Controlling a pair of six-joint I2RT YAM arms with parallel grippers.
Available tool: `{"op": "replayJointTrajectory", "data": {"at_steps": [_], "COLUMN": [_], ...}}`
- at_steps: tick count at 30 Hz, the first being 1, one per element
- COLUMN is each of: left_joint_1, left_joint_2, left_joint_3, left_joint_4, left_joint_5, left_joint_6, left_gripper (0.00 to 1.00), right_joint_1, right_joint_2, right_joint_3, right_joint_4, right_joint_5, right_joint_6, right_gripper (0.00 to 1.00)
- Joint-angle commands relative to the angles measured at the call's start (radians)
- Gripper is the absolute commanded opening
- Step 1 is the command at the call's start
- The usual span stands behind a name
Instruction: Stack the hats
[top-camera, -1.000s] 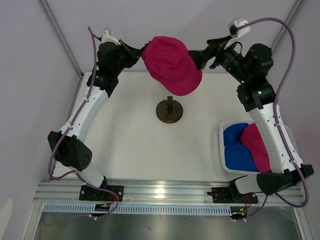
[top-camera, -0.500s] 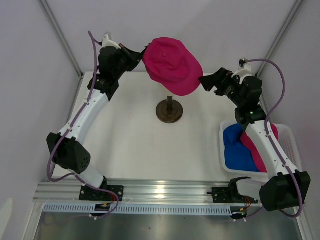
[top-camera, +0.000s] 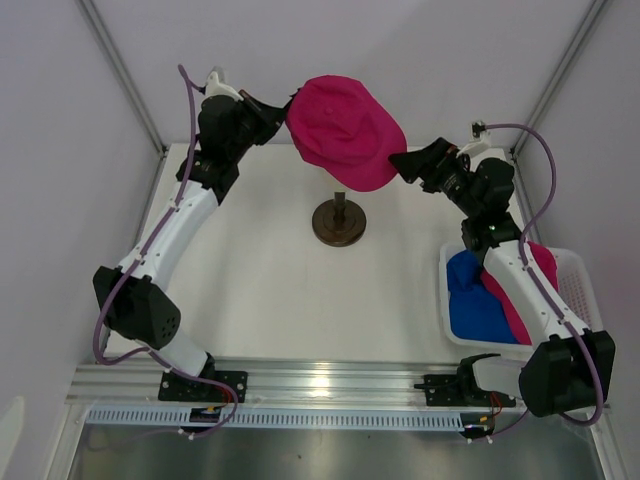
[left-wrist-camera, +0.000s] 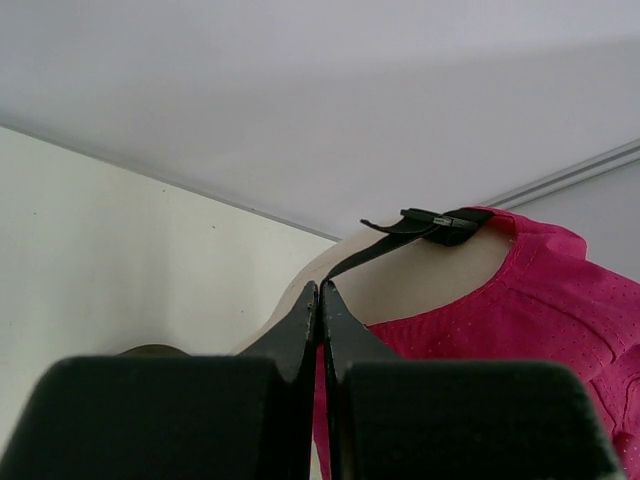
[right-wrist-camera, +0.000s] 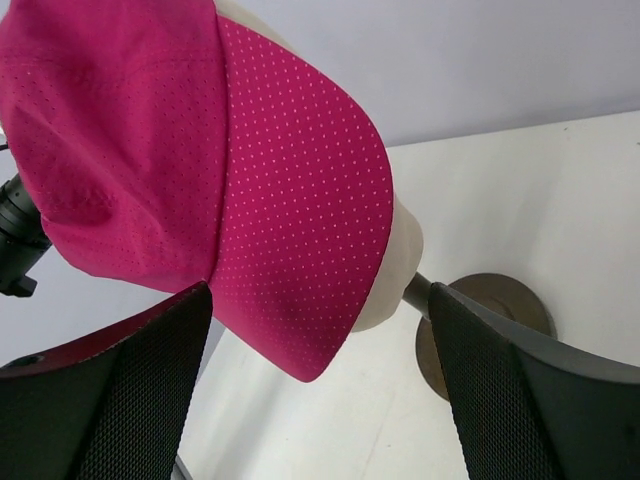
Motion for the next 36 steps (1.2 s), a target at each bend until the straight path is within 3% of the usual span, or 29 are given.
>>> {"op": "replayJointTrajectory", "data": {"at_steps": [1,7,10,11,16,20,29,36], "left_joint_1": [-0.005,-0.005,-0.005,-0.005,-0.005,-0.005,-0.019,-0.019], "left_joint_2": [-0.046,-0.048,-0.049,-0.052,-0.066,-0.084,-0.086,-0.071], "left_joint_3": [-0.018,-0.024,-0.027,-0.027,-0.03,-0.029,0.1,0.203], "left_joint_4": [0.025,0.033,0.033,0.033,0.036,0.034,-0.053,-0.124], "left_joint_5": [-0.027,-0.025,-0.029,-0.033,-0.036,-0.032,-0.018,-0.01], "left_joint_6": [0.013,0.011,0.019,0.022,0.058,0.112,0.289,0.345], "left_gripper": [0.01,0.01,0.01,0.01,0.01,0.01,0.01,0.01], "right_joint_1": [0.012,0.021,0.027,0.027,0.023,0.015,-0.008,-0.031], "right_joint_2": [0.01,0.041,0.055,0.055,0.046,0.026,-0.001,0.004], "right_joint_3": [0.002,-0.007,-0.005,-0.005,-0.01,-0.004,0.136,0.163], "right_joint_4": [0.053,0.111,0.135,0.147,0.173,0.161,0.024,0.093], "right_joint_5": [-0.007,-0.038,-0.056,-0.061,-0.095,-0.099,-0.095,-0.102], "right_joint_6": [0.02,0.06,0.072,0.078,0.119,0.182,0.353,0.546], "right_gripper": [0.91,0.78,0.64,0.53,0.3,0.0,0.0,0.0]}}
